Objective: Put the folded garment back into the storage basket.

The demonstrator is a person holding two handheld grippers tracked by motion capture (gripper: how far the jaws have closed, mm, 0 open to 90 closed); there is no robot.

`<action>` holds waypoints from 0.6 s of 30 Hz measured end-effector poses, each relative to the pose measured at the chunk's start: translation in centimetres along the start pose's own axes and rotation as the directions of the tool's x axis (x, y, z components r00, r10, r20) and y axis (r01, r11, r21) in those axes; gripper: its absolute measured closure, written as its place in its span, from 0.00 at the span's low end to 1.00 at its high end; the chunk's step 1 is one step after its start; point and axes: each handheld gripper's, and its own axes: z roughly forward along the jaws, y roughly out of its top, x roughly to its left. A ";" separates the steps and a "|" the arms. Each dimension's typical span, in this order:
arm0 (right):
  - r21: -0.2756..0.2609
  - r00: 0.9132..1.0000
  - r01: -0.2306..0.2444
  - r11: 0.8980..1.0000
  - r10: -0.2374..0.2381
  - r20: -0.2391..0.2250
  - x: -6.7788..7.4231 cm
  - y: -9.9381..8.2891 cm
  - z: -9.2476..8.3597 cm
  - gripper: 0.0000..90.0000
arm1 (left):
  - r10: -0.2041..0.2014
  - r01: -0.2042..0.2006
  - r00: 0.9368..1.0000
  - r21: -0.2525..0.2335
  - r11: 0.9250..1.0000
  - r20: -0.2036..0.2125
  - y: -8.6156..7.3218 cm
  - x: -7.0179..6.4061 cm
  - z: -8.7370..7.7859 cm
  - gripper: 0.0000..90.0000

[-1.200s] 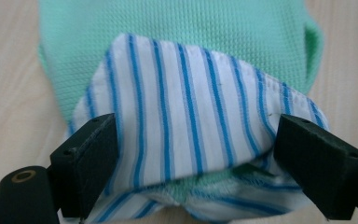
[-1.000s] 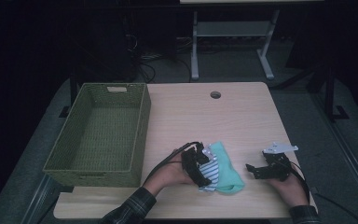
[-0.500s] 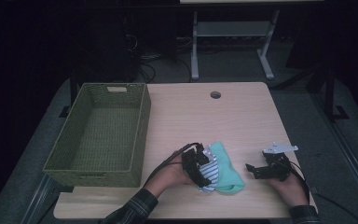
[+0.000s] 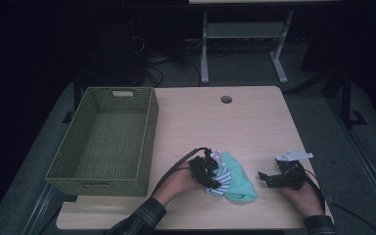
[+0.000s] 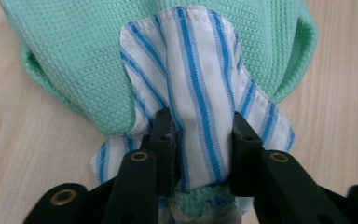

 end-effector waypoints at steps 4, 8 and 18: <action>0.000 1.000 0.002 1.000 -0.002 0.000 0.0 0.0 0.0 0.10 | -0.009 0.009 1.000 -0.001 1.000 0.008 0.0 0.1 -0.1 0.79; -0.001 1.000 0.002 1.000 -0.002 0.000 0.0 0.0 0.0 0.10 | -0.020 0.020 1.000 -0.003 1.000 0.003 -0.1 -0.1 -0.3 0.79; -0.001 1.000 0.002 1.000 -0.002 0.000 0.0 0.0 0.0 0.10 | -0.031 0.031 1.000 -0.031 0.999 0.003 -0.1 -0.2 -2.3 0.79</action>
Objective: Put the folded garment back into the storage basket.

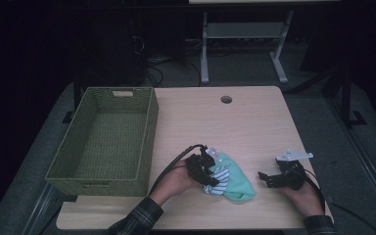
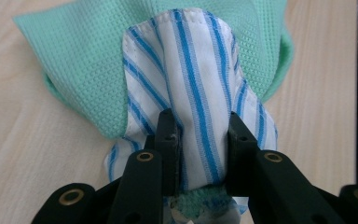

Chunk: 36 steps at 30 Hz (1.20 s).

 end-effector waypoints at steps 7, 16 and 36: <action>0.000 1.000 -0.001 1.000 0.001 0.000 0.0 0.0 0.0 0.10 | -0.019 0.018 1.000 -0.053 0.998 -0.014 -0.1 0.3 -2.6 0.79; 0.000 1.000 -0.002 1.000 0.002 0.000 0.0 0.0 0.0 0.10 | -0.053 0.048 0.998 -0.116 0.992 -0.040 -0.1 0.6 -5.7 0.79; 0.000 1.000 -0.001 1.000 0.001 0.000 0.0 0.0 0.0 0.10 | -0.130 0.101 0.978 -0.172 0.980 -0.164 -1.9 2.0 -14.7 0.79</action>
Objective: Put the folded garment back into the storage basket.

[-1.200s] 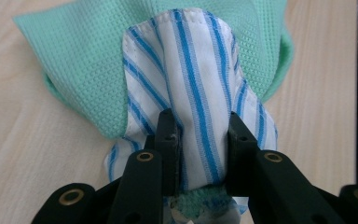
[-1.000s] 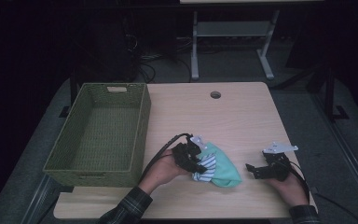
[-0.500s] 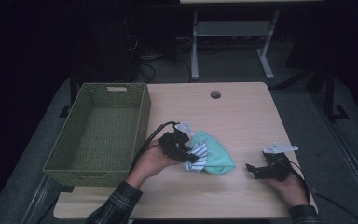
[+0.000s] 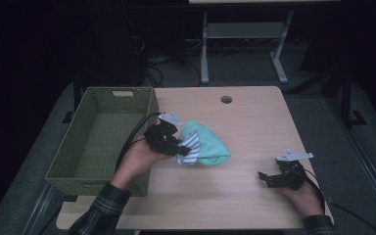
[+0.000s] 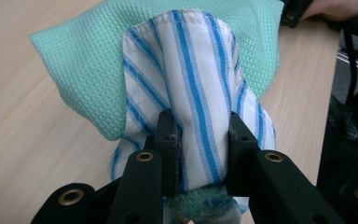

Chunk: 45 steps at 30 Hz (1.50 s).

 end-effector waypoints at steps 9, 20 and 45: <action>-0.001 1.000 -0.001 1.000 0.001 0.000 0.0 0.0 0.0 0.10 | -0.069 0.063 0.993 -0.055 0.996 -0.100 -1.9 2.2 -5.9 0.79; 0.000 1.000 -0.002 1.000 0.002 0.002 0.0 0.0 0.0 0.10 | -0.158 0.139 0.971 -0.111 0.984 -0.178 -5.0 3.9 -10.4 0.79; 0.001 1.000 -0.007 1.000 0.007 0.004 0.0 0.0 0.0 0.10 | -0.343 0.311 0.870 -0.147 0.939 -0.354 -10.8 7.3 -14.2 0.79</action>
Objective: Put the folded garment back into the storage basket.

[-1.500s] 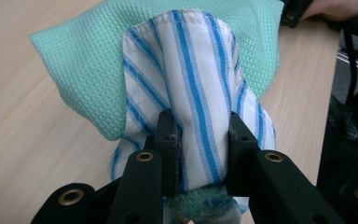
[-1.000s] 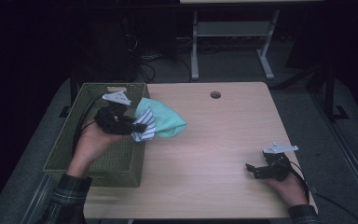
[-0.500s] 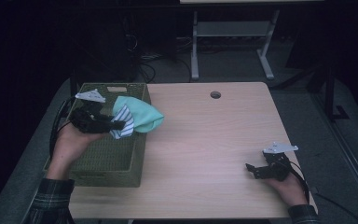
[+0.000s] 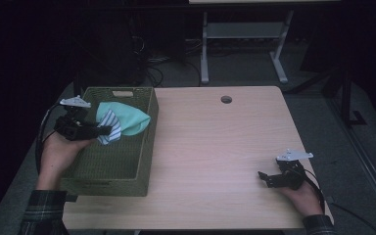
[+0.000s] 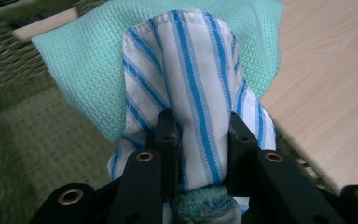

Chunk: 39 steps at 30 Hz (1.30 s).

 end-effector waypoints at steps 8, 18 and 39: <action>0.000 1.000 -0.002 1.000 0.002 0.001 0.0 0.0 0.0 0.10 | -0.051 0.052 0.998 0.031 0.998 -0.039 -1.6 1.6 1.1 0.79; 0.000 1.000 -0.002 1.000 0.002 0.002 0.0 0.0 0.0 0.10 | -0.071 0.074 0.997 0.065 0.995 -0.039 -2.6 2.4 3.7 0.79; -0.003 1.000 0.002 1.000 -0.002 0.003 0.0 0.0 0.0 0.10 | -0.076 0.081 0.997 0.185 0.979 -0.031 -4.9 3.0 9.6 0.77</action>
